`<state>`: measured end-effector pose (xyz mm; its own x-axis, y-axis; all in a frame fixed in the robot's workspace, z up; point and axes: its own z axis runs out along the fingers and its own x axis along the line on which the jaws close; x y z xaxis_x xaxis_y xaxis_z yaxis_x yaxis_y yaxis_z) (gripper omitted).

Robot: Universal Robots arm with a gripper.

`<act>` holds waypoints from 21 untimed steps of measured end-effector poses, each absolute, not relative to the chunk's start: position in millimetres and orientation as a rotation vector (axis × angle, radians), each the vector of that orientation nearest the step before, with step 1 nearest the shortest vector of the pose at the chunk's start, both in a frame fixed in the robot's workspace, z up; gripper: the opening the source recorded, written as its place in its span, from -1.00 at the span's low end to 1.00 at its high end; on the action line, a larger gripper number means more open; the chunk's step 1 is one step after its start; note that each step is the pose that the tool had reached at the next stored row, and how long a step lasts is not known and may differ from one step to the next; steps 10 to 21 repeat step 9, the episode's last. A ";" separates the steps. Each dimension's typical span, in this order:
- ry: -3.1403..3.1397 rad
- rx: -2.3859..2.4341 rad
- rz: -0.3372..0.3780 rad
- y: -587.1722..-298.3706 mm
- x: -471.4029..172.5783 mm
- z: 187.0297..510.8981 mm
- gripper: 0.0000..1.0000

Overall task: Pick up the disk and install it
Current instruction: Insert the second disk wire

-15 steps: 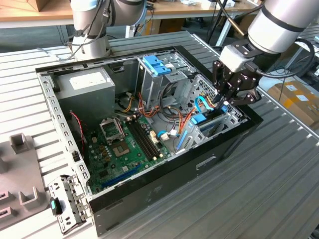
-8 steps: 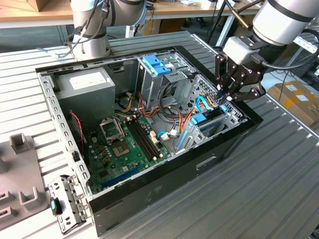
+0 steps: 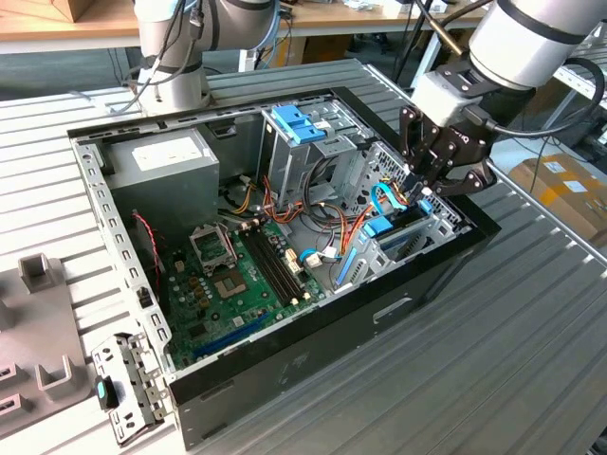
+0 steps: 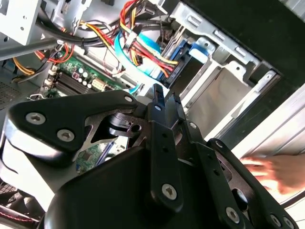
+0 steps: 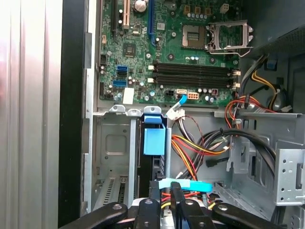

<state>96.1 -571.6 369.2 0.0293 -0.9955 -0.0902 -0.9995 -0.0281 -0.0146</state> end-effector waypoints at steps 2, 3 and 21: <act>2.137 -2.200 0.084 -571.7 91.0 368.9 -0.52; 2.137 -2.200 0.084 -571.7 90.7 368.9 -0.52; 2.137 -2.200 0.084 -571.7 90.3 368.9 -0.52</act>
